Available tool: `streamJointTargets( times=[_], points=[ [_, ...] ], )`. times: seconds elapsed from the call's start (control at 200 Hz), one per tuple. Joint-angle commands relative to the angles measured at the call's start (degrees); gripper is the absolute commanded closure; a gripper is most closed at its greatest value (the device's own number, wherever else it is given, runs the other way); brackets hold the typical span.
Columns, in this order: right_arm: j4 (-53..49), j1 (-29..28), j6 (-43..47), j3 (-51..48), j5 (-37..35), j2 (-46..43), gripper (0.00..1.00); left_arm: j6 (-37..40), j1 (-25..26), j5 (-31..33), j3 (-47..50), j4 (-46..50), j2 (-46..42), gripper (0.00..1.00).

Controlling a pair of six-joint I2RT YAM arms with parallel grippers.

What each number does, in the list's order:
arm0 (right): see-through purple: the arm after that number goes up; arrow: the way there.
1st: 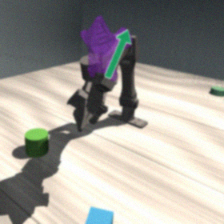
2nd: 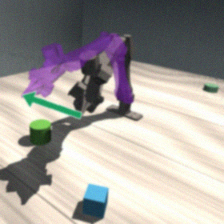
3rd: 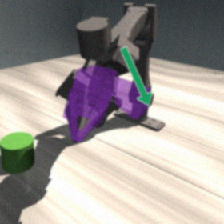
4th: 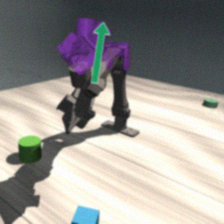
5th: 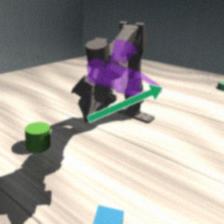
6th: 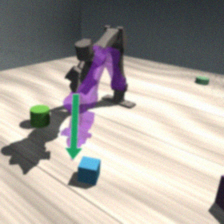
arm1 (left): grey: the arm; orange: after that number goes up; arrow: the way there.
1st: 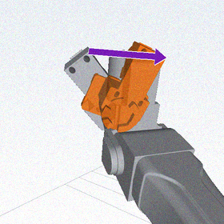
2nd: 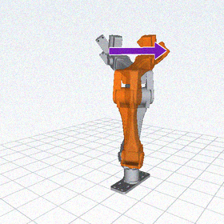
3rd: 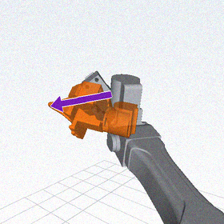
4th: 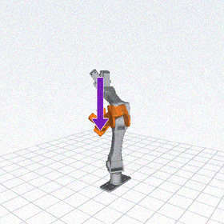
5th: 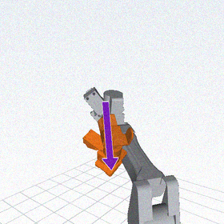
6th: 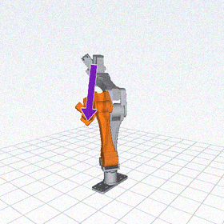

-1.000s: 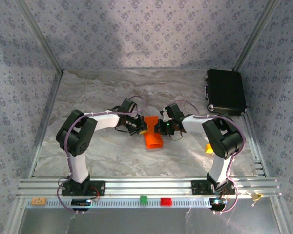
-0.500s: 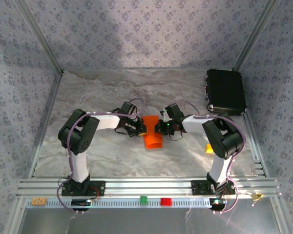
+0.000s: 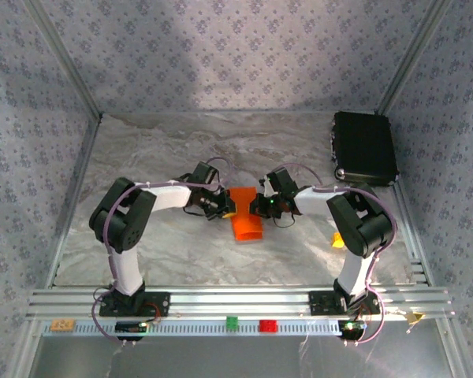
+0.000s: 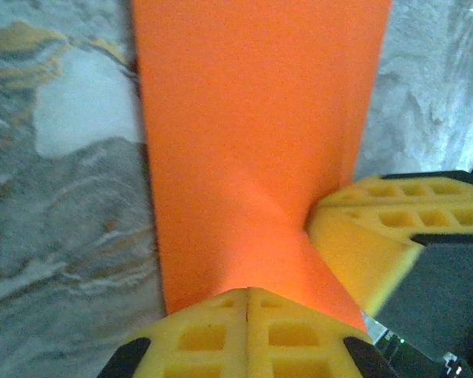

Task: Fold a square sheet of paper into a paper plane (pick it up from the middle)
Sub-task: First fold the square sheet of paper in half at the center of the table.

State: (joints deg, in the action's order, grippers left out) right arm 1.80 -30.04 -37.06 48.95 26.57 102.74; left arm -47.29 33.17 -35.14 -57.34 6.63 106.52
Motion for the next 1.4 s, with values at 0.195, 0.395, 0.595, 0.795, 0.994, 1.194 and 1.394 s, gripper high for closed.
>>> streamJointTargets(
  times=[0.195, 0.395, 0.595, 0.795, 0.994, 1.194, 1.394],
  points=[
    [-8.47, -0.26, -0.56, -2.87, -6.04, 2.47, 1.0, -2.31, 2.47, -2.14, 0.26, 1.0, 0.14, 1.0],
    [-8.45, -0.21, -0.49, -2.98, -6.26, 2.47, 1.0, -0.11, 2.49, 0.03, 3.47, 1.83, 1.64, 1.0],
    [-8.28, -0.26, -0.81, -3.25, -7.77, 1.85, 1.0, 3.8, 2.32, 3.28, 4.27, 3.03, 2.72, 1.0],
    [-8.79, -0.12, -0.55, -3.33, -7.81, 1.24, 1.0, 3.0, 2.38, 3.28, 3.63, 3.11, -2.02, 0.99],
    [-8.56, -0.27, -0.87, -3.25, -7.4, 1.59, 1.0, 1.61, 2.58, -1.52, 2.32, 2.55, -4.79, 0.95],
    [-8.65, -0.33, -0.82, -3.33, -7.41, 1.76, 1.0, -0.01, 4.06, -3.84, 3.86, -0.63, -2.47, 0.95],
    [-8.35, -0.46, -1.0, -3.55, -7.58, 1.85, 1.0, 1.86, 4.24, -2.71, 6.36, -0.42, 0.18, 0.97]
  ],
)
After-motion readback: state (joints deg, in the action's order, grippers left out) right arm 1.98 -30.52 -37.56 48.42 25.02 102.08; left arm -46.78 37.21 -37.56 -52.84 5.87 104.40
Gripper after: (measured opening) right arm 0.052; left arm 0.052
